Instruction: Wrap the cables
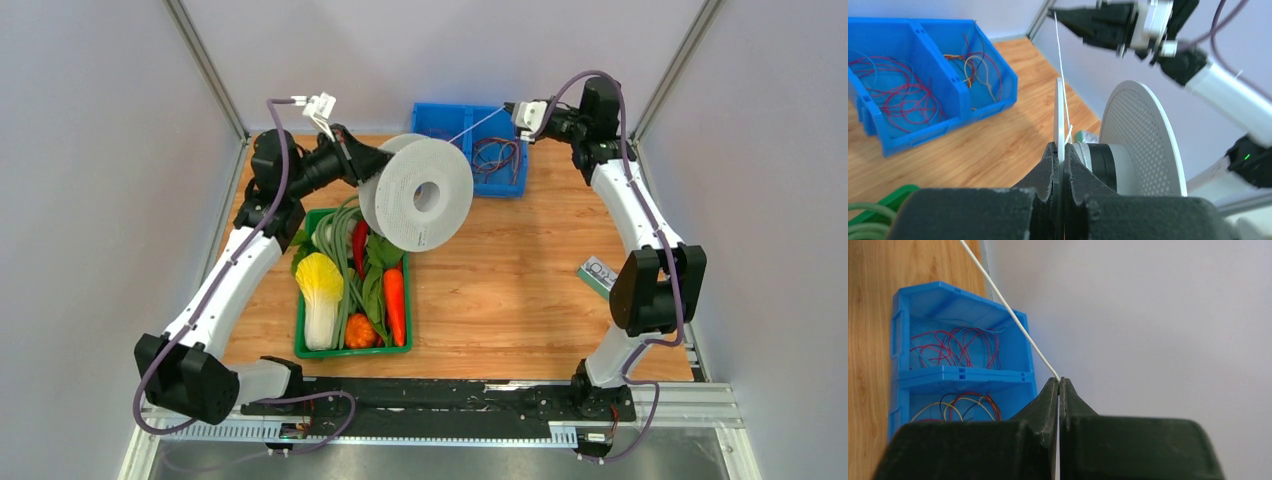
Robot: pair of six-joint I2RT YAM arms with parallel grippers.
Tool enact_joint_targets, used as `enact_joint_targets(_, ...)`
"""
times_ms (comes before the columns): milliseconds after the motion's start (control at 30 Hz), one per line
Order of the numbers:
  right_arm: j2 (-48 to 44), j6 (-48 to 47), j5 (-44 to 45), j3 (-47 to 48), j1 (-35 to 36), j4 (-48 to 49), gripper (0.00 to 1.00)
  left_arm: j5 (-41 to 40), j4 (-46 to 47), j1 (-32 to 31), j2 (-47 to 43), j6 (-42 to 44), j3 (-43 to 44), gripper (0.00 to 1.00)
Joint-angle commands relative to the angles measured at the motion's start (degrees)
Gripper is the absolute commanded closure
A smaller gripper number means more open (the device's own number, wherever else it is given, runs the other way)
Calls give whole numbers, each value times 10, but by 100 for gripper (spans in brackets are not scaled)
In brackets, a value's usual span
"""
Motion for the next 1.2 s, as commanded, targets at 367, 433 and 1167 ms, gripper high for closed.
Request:
enact_joint_targets(367,-76,-50,29,-135,-21,-26,100,-51,91,111,38,-298,93,100)
enact_joint_targets(433,-91,-53,25,-159,-13,-39,100,-76,71,115,41,-311,103,100)
enact_joint_targets(1167,-254,11,-2,-286,206,-129,100,-335,-223,103,82,-342,217,100)
